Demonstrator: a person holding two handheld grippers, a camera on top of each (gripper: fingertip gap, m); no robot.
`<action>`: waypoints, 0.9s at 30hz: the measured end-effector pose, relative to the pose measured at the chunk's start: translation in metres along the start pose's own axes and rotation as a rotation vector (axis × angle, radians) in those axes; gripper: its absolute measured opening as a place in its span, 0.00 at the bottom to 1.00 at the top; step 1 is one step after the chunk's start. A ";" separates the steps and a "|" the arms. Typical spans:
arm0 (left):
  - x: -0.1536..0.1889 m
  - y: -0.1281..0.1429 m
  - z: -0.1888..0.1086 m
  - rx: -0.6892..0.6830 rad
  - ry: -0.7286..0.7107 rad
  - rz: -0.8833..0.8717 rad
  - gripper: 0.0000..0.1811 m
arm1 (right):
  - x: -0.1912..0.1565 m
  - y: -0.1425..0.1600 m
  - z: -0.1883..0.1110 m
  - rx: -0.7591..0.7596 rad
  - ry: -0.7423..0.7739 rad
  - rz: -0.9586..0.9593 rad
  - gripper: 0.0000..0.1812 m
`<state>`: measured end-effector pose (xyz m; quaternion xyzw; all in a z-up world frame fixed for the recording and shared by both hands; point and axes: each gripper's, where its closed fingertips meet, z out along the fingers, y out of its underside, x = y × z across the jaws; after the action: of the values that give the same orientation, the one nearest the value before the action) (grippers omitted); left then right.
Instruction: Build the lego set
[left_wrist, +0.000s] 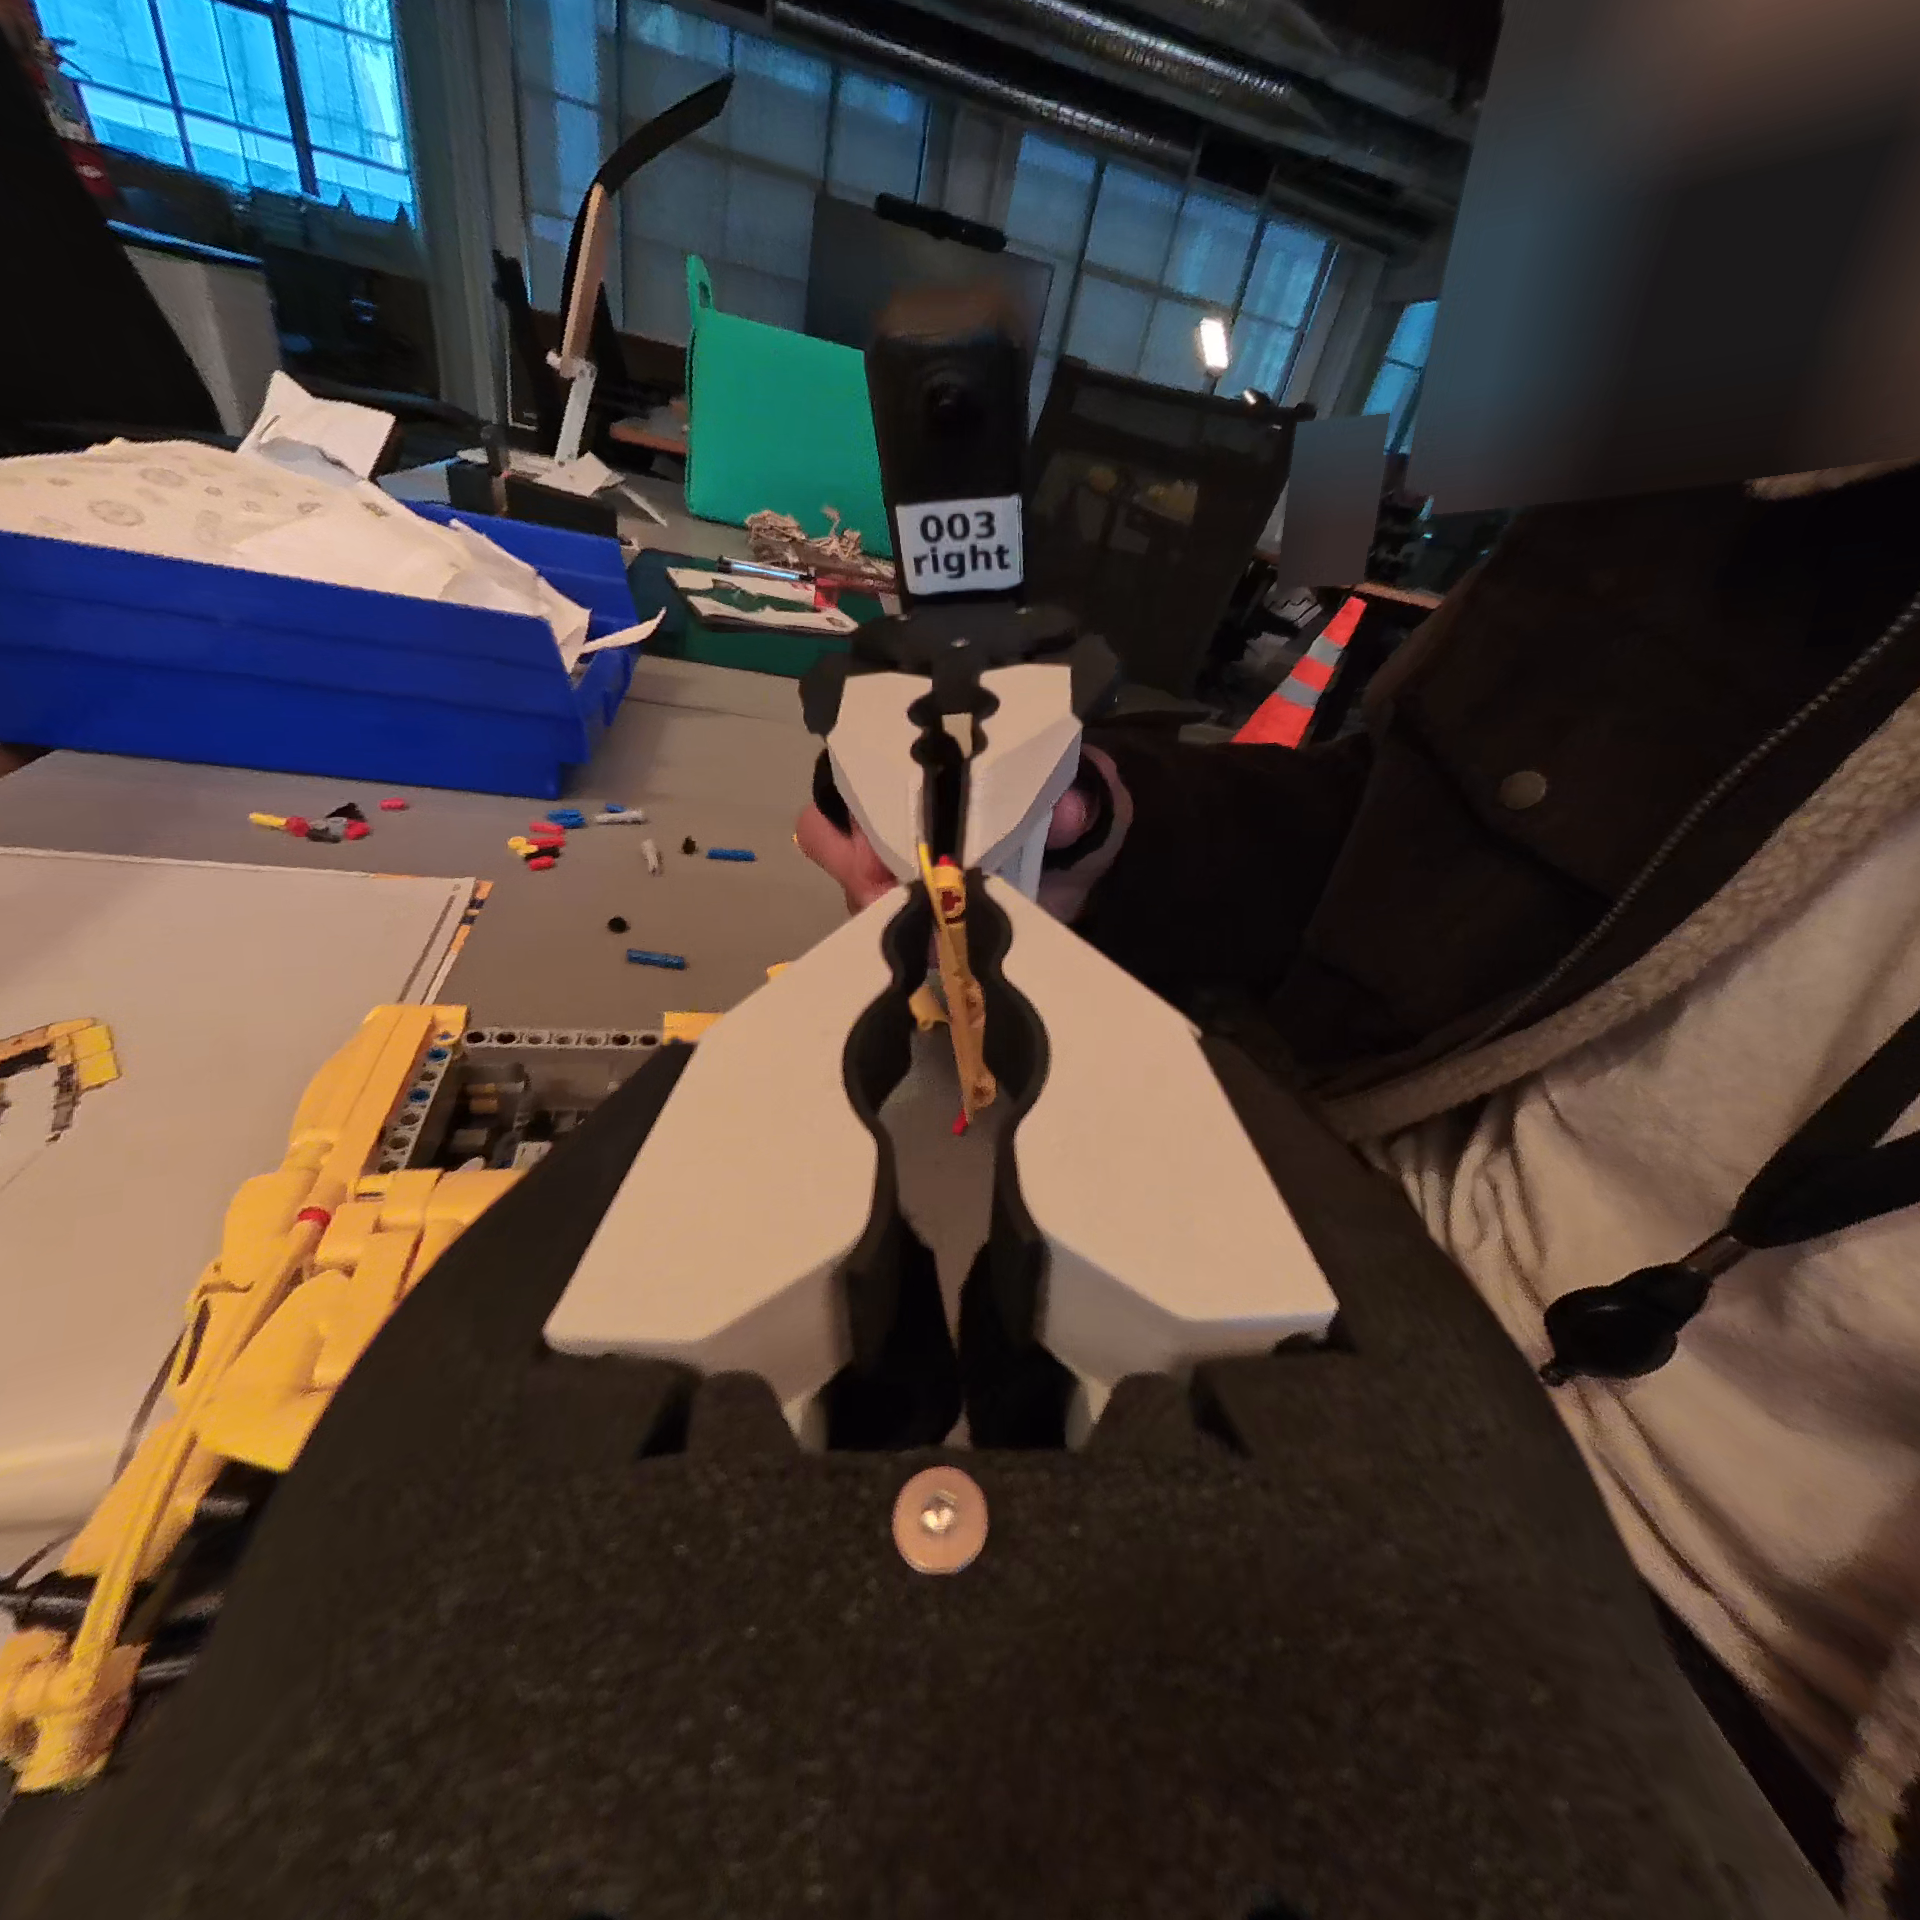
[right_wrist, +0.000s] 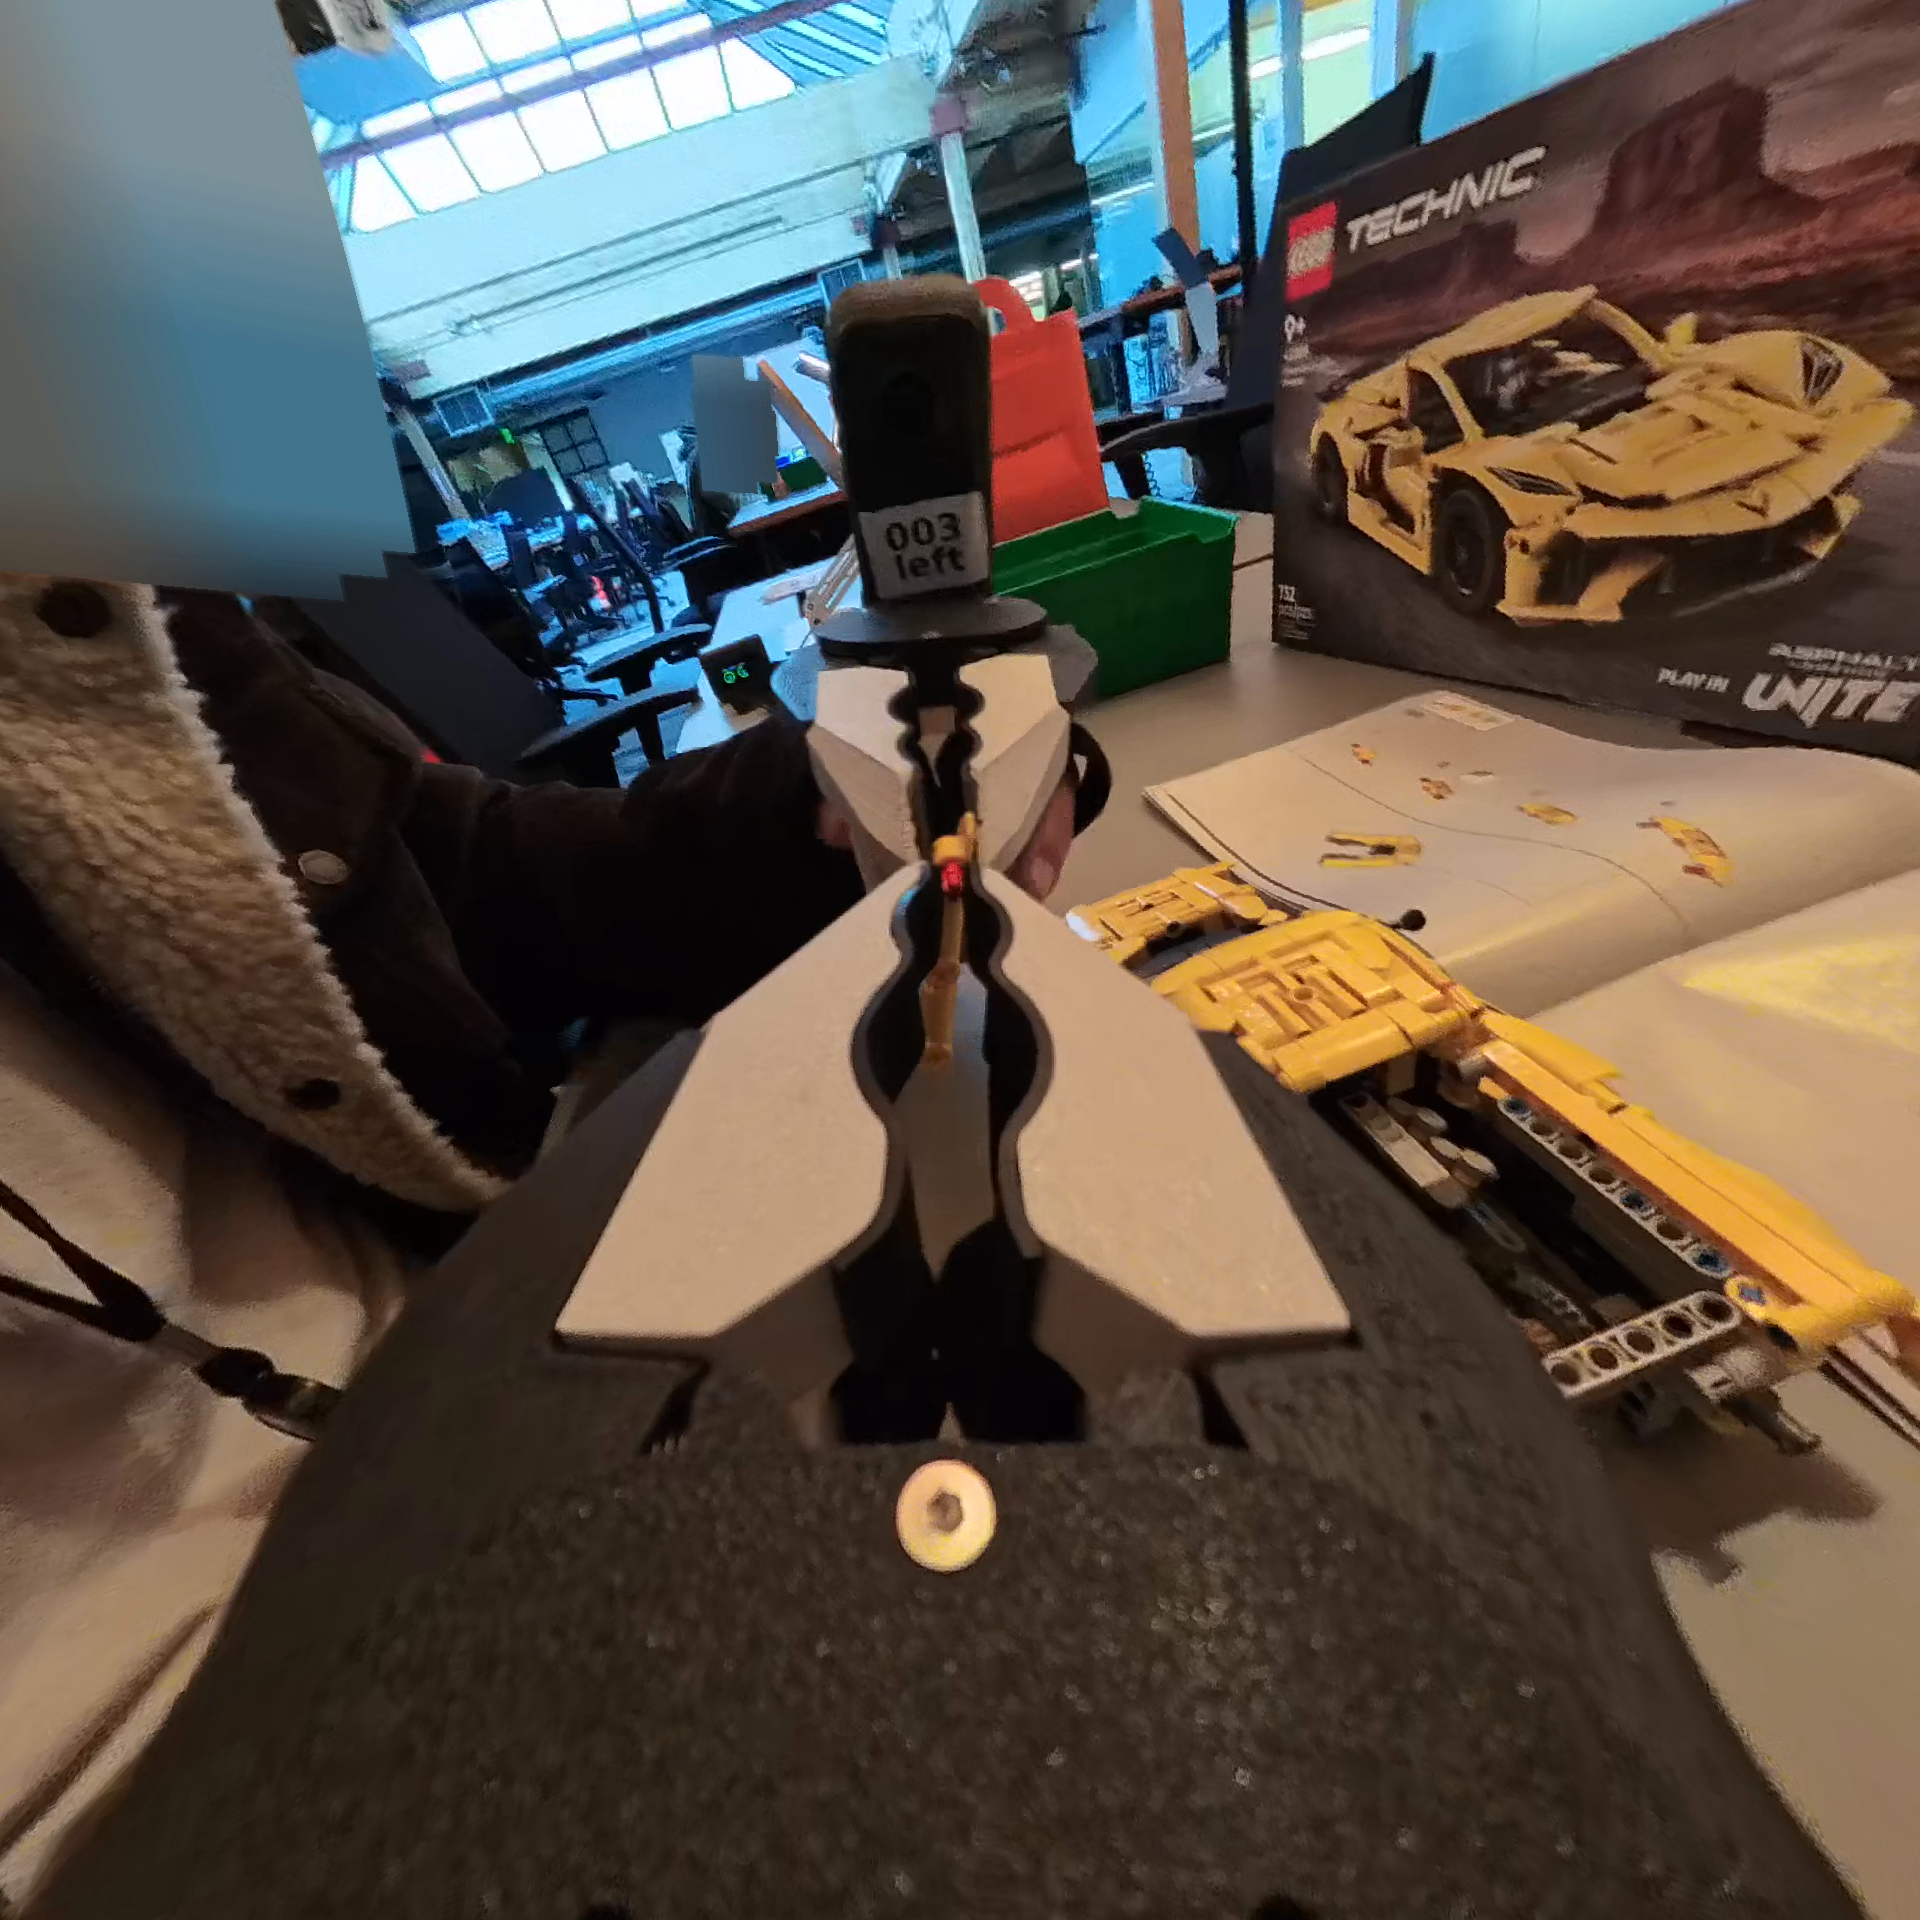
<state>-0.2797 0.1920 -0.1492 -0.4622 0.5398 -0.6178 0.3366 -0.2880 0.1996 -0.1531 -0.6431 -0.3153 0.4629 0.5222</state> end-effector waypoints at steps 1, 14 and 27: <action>-0.001 0.000 0.000 0.003 -0.003 -0.006 0.03 | 0.001 -0.002 0.000 0.017 -0.008 0.027 0.02; -0.008 -0.025 -0.007 0.179 0.040 -0.192 0.04 | -0.001 0.010 0.014 -0.031 -0.068 0.121 0.04; -0.015 -0.004 0.011 0.092 0.009 -0.247 0.08 | 0.020 -0.017 0.003 0.176 -0.015 0.268 0.03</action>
<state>-0.2641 0.2022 -0.1489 -0.5064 0.4512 -0.6808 0.2764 -0.2818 0.2227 -0.1419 -0.6275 -0.1890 0.5592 0.5078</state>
